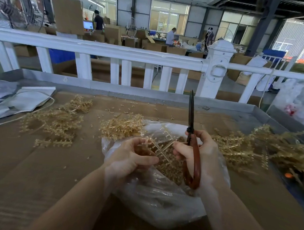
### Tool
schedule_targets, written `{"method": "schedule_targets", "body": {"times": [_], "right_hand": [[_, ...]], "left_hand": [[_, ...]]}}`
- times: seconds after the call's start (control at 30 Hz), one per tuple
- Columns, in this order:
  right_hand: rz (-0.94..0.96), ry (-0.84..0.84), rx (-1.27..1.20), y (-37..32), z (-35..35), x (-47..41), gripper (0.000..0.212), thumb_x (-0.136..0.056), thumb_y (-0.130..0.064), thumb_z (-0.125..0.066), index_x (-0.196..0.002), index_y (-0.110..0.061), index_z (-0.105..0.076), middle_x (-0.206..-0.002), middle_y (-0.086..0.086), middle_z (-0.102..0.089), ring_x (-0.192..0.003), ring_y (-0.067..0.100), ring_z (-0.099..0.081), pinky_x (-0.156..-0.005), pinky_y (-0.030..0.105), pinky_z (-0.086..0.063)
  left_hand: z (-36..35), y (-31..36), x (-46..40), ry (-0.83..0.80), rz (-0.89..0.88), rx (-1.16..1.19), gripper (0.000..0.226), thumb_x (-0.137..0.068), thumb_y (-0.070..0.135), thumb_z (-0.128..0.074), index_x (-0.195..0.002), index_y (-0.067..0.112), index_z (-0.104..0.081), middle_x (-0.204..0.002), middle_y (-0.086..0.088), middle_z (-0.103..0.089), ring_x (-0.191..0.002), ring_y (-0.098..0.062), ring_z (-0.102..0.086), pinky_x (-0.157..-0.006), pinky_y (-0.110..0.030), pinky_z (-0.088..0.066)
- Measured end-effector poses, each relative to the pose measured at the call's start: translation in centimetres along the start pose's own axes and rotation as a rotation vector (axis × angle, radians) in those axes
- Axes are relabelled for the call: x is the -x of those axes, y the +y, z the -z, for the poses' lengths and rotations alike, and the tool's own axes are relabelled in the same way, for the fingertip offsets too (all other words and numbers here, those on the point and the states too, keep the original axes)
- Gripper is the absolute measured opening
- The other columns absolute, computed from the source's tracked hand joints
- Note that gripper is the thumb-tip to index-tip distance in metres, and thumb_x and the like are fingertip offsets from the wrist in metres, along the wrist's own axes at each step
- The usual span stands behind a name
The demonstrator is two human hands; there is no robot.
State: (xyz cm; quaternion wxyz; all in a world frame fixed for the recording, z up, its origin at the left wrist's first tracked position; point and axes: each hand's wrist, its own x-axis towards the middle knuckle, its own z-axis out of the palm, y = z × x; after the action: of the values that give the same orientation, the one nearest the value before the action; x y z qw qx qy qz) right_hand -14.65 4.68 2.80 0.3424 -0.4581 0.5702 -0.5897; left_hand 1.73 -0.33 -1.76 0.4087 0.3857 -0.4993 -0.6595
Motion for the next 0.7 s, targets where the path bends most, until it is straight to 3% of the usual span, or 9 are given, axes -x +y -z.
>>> {"method": "schedule_targets", "body": {"times": [0.13, 0.2, 0.27, 0.37, 0.5, 0.7], "right_hand": [[-0.026, 0.022, -0.041, -0.4, -0.1, 0.1, 0.034, -0.081, 0.004, -0.069, -0.110, -0.002, -0.053, -0.083, 0.028, -0.066, -0.046, 0.010, -0.057, -0.044, 0.011, -0.043], [-0.019, 0.020, -0.028, -0.6, -0.1, 0.3, 0.031, -0.082, 0.004, -0.069, -0.108, -0.001, -0.053, -0.085, 0.030, -0.066, -0.041, 0.005, -0.054, -0.041, 0.007, -0.039], [0.006, 0.014, 0.016, -0.8, -0.1, 0.6, 0.026, -0.081, 0.004, -0.069, -0.101, -0.005, -0.053, -0.080, 0.030, -0.066, -0.035, 0.001, -0.050, -0.038, 0.004, -0.034], [0.027, -0.001, 0.069, 0.0, -0.4, 0.2, 0.022, -0.082, 0.002, -0.069, -0.096, -0.007, -0.055, -0.068, 0.021, -0.064, -0.036, -0.001, -0.051, -0.039, 0.005, -0.035], [0.012, 0.031, 0.052, 1.3, -1.0, -0.4, 0.028, -0.077, 0.004, -0.073, -0.092, -0.011, -0.055, -0.069, 0.017, -0.066, -0.048, 0.012, -0.061, -0.045, 0.017, -0.048], [0.066, 0.060, 0.071, 2.0, -0.9, -0.7, 0.032, -0.074, 0.004, -0.074, -0.091, -0.015, -0.055, -0.057, 0.007, -0.063, -0.042, 0.009, -0.058, -0.042, 0.016, -0.045]], "left_hand": [[0.3, -0.5, -0.1, 0.027, -0.039, -0.215, 0.034, -0.062, 0.009, -0.082, -0.092, 0.017, -0.069, -0.077, 0.001, -0.073, -0.068, -0.009, -0.068, -0.062, -0.017, -0.049], [0.2, -0.8, -0.3, 0.056, -0.026, -0.094, 0.015, -0.070, 0.006, -0.077, -0.078, 0.018, -0.070, -0.074, -0.002, -0.069, -0.069, -0.014, -0.064, -0.067, -0.026, -0.048], [0.0, -1.0, -0.7, 0.091, 0.006, 0.112, 0.018, -0.078, -0.003, -0.065, -0.071, 0.013, -0.068, -0.073, -0.006, -0.068, -0.070, -0.018, -0.065, -0.066, -0.029, -0.053], [-0.3, -0.9, -0.8, 0.056, 0.016, 0.218, 0.010, -0.078, -0.005, -0.059, -0.081, 0.004, -0.060, -0.069, -0.009, -0.069, -0.064, -0.018, -0.068, -0.062, -0.029, -0.056], [-0.5, -0.6, -0.1, 0.017, 0.007, 0.239, 0.054, -0.052, 0.003, -0.078, -0.100, -0.004, -0.053, -0.077, -0.012, -0.072, -0.073, -0.024, -0.071, -0.061, -0.026, -0.056], [-0.8, -0.4, -0.1, 0.045, 0.003, 0.305, 0.054, -0.052, -0.003, -0.076, -0.101, 0.000, -0.053, -0.078, -0.012, -0.071, -0.070, -0.022, -0.071, -0.055, -0.023, -0.055]]}}
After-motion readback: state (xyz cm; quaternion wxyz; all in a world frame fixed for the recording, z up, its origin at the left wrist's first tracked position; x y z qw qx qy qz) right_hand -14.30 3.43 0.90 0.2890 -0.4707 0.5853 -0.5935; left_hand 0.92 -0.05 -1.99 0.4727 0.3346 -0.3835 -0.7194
